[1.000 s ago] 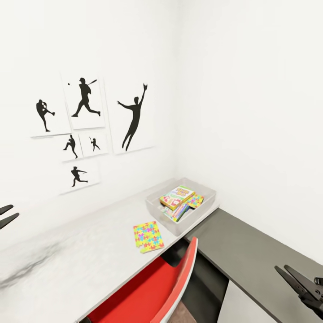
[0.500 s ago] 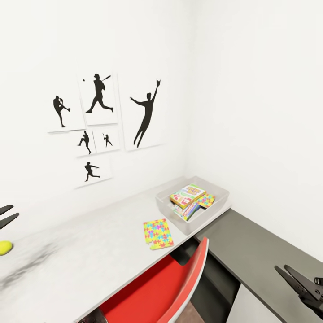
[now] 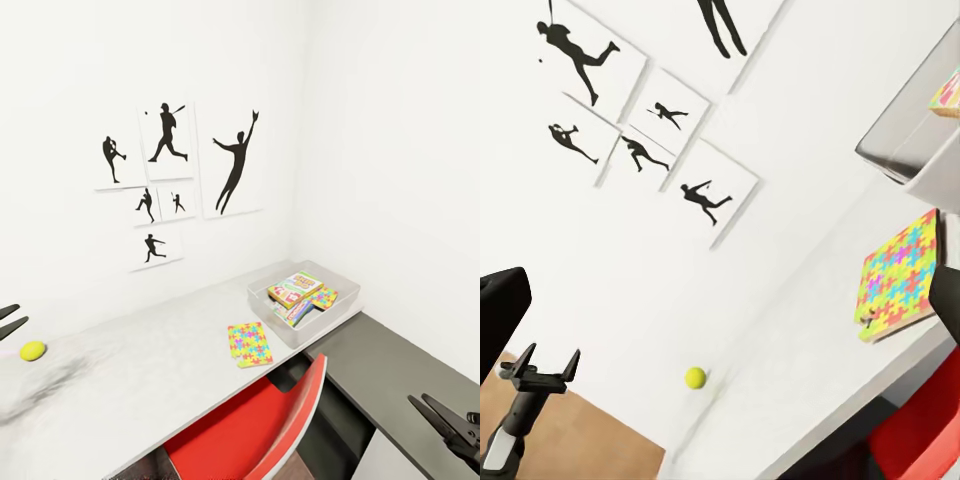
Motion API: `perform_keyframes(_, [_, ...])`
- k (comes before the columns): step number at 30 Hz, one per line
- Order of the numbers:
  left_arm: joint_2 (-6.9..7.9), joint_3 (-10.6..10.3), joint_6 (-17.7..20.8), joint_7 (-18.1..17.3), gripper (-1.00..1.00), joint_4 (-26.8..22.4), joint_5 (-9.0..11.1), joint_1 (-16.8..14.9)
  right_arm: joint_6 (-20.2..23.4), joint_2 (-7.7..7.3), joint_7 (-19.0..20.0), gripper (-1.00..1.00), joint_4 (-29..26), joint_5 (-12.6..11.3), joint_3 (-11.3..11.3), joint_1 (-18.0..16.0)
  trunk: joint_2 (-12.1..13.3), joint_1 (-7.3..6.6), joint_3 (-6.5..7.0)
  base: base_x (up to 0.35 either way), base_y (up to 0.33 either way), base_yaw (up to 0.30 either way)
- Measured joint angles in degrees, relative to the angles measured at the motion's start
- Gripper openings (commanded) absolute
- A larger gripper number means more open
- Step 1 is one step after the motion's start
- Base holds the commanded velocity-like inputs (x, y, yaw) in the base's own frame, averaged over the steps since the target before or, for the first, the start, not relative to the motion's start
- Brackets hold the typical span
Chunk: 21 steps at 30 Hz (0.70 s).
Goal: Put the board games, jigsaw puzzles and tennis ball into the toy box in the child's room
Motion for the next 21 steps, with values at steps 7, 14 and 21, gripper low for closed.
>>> perform_keyframes(7, [0.00,0.0,0.0,0.0,1.00,0.0,0.0,0.0,0.0,0.00,0.0,1.00,0.0,0.0,0.0,0.0,0.0,0.00,-0.58,0.000,0.000,0.169])
perform_keyframes(14, [0.00,0.0,0.0,0.0,1.00,0.0,0.0,0.0,0.0,-0.06,0.1,1.00,-0.1,0.0,0.0,0.0,0.0,0.00,-1.17,0.000,0.000,0.169])
perform_keyframes(21, [0.00,0.0,0.0,0.0,1.00,0.0,0.0,0.0,0.1,-0.08,0.1,1.00,-0.1,0.0,0.0,0.0,0.0,0.00,-1.75,0.000,0.000,0.169])
